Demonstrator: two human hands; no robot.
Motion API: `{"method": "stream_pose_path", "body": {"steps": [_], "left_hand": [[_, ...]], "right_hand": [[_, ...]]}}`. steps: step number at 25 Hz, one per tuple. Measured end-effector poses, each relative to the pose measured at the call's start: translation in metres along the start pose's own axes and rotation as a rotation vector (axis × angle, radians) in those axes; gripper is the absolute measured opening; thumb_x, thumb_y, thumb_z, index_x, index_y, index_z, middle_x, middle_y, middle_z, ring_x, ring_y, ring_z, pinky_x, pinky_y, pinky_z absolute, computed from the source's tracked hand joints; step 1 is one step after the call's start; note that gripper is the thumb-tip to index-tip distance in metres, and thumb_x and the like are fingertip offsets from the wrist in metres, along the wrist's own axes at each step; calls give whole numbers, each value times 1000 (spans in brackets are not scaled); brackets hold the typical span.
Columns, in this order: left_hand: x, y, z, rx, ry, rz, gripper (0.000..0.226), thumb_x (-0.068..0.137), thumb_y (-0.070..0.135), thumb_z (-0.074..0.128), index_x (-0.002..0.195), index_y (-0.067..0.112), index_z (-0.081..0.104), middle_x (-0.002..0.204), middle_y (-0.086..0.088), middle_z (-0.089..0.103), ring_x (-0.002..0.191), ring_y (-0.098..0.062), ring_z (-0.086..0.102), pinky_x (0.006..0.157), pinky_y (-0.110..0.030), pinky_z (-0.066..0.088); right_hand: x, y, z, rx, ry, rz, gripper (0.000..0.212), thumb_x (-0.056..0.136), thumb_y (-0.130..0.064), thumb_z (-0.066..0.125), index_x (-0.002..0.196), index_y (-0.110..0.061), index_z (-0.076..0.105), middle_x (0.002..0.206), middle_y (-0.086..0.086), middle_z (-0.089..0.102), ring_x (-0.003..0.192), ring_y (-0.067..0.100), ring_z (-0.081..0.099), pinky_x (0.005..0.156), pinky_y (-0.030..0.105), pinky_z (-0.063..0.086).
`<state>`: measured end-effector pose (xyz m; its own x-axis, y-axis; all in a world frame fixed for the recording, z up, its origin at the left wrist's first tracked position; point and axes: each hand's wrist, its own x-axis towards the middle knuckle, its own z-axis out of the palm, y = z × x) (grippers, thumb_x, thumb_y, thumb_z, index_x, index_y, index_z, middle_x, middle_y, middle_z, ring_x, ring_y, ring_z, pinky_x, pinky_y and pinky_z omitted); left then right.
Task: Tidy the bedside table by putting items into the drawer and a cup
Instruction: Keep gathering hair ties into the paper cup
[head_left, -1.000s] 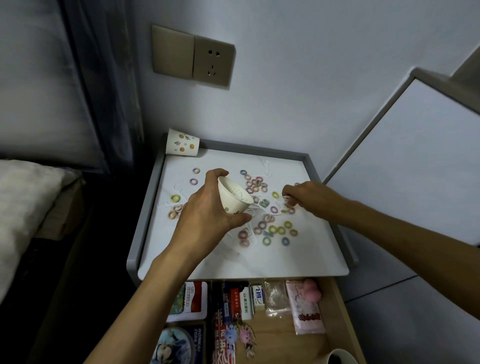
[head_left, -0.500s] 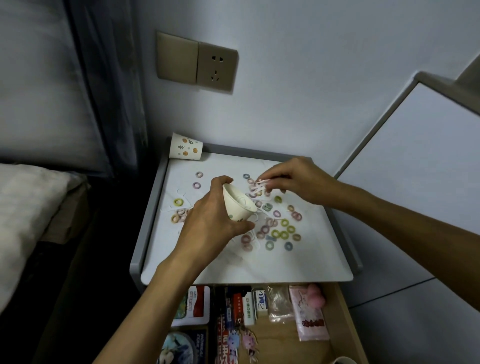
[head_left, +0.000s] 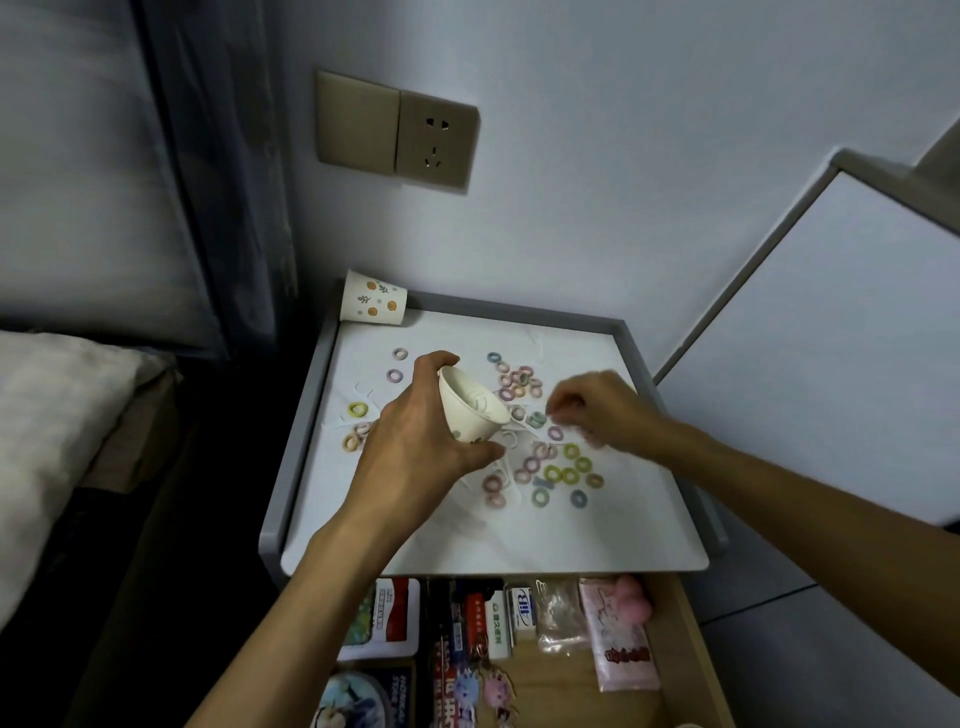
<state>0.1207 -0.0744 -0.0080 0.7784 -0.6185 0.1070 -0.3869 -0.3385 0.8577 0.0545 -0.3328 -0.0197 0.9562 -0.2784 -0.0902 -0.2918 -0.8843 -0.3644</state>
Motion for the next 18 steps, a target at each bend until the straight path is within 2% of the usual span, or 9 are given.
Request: {"method": "stream_pose_path", "body": {"steps": [2, 4, 8, 10, 12, 14, 16, 18], "left_hand": [[1, 0, 0, -5, -4, -2, 83, 68, 35, 86, 133, 33, 35, 109, 10, 56, 91, -12, 50, 61, -10, 35], [2, -1, 1, -2, 0, 1, 82, 68, 35, 86, 132, 33, 34, 109, 10, 56, 91, -12, 51, 61, -10, 36], [3, -2, 0, 8, 5, -11, 83, 68, 36, 86, 133, 34, 34, 108, 10, 54, 91, -14, 54, 62, -15, 40], [4, -2, 1, 2, 4, -13, 83, 67, 37, 86, 133, 34, 34, 110, 10, 56, 92, -15, 55, 63, -18, 42], [6, -3, 2, 6, 5, -13, 83, 67, 37, 86, 132, 34, 34, 111, 9, 57, 93, -15, 55, 63, -17, 41], [6, -3, 2, 13, 3, -17, 83, 68, 37, 86, 132, 34, 34, 111, 9, 56, 93, -14, 54, 62, -13, 38], [5, -2, 1, 10, 1, -18, 83, 68, 37, 86, 133, 34, 34, 111, 9, 56, 93, -14, 54, 61, -12, 38], [3, -1, 1, 2, -2, -14, 83, 68, 37, 86, 133, 34, 34, 109, 10, 55, 92, -14, 54, 62, -15, 39]], "right_hand": [[-6, 24, 24, -84, -37, 31, 9, 83, -14, 75, 92, -11, 75, 90, 3, 71, 77, 5, 65, 73, 16, 45], [-8, 32, 37, -89, 10, 23, 8, 84, -13, 73, 92, -11, 72, 91, 3, 67, 84, 17, 64, 76, 24, 48], [-13, 32, 46, -165, 6, -54, 3, 93, -15, 61, 93, -13, 63, 92, 4, 63, 82, 19, 58, 75, 32, 48], [-17, 34, 45, -204, -15, -95, 6, 96, -13, 56, 101, -13, 59, 96, 5, 63, 83, 19, 56, 74, 29, 46], [-18, 31, 43, -235, -67, -81, 25, 96, -9, 56, 120, -13, 55, 107, 4, 62, 90, 16, 57, 77, 21, 42], [-17, 29, 43, -223, -111, -50, 36, 98, -9, 54, 132, -16, 47, 110, 4, 62, 88, 9, 54, 71, 12, 38], [-17, 29, 42, -192, -135, -40, 34, 101, -14, 47, 135, -20, 43, 105, -2, 59, 79, 2, 50, 63, 8, 37], [-19, 28, 36, -153, -127, -57, 31, 102, -15, 44, 132, -22, 44, 93, -12, 51, 73, -2, 49, 62, 8, 39]]}}
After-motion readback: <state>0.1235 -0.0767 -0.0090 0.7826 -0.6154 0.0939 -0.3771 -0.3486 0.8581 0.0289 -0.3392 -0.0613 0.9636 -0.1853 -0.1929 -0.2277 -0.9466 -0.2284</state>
